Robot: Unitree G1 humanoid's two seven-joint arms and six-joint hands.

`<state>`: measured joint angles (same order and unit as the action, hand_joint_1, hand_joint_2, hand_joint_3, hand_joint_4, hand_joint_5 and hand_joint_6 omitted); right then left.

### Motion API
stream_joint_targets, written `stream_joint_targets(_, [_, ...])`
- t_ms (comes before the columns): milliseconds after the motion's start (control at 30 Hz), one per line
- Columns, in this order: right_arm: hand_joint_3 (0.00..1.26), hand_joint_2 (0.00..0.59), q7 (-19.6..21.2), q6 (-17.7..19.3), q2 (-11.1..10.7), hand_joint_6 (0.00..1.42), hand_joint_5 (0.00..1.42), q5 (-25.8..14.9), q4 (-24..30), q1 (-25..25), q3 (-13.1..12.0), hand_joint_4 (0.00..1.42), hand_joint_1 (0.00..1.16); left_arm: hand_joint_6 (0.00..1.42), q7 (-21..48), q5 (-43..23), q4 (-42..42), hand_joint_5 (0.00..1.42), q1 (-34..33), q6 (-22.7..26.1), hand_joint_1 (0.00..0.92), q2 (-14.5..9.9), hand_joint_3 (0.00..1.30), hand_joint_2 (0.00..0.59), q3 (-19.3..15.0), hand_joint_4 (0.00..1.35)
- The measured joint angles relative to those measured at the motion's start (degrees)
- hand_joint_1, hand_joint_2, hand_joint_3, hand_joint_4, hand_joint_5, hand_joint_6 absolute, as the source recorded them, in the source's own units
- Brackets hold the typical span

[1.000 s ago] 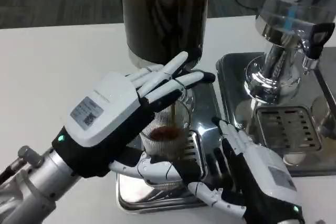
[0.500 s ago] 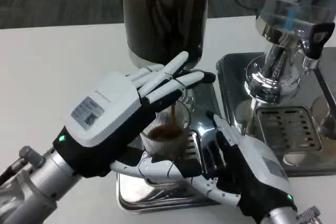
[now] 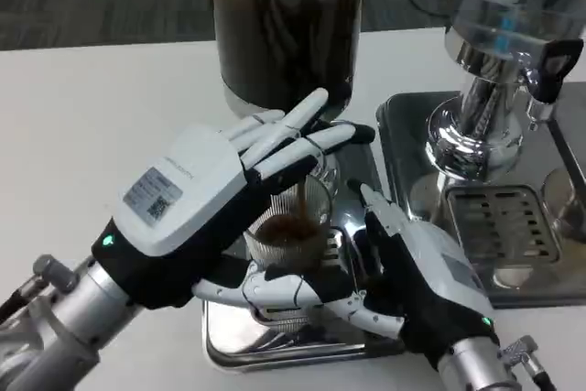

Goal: Grasp the cup under the faucet to collect the drink, then remove the cup.

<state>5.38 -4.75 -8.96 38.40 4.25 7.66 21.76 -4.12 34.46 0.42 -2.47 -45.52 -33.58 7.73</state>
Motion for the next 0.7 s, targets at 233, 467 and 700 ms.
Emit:
stream_joint_targets(233, [0.00, 0.204, 1.0, 0.6, 0.4, 0.00, 0.00, 0.0, -2.0, -1.0, 0.1, 0.00, 0.38, 0.20, -1.0, 0.6, -0.4, 0.23, 0.5, 1.3, 0.000, -0.1, 0.18, 0.163, -0.3, 0.00])
stream_joint_targets(467, [0.00, 0.204, 1.7, 1.2, 1.0, 0.00, 0.00, -0.2, -4.0, -2.5, 0.3, 0.00, 0.38, 0.12, -2.7, 2.3, -2.1, 0.17, 2.0, 2.9, 0.000, -0.1, 0.15, 0.179, -0.8, 0.00])
stream_joint_targets(700, [0.00, 0.204, 2.5, 1.7, 0.8, 0.00, 0.00, 0.1, -4.1, -2.9, 0.7, 0.00, 0.38, 0.00, -10.8, 7.8, -3.3, 0.01, 6.5, 9.6, 0.000, 2.0, 0.04, 0.192, -5.1, 0.00])
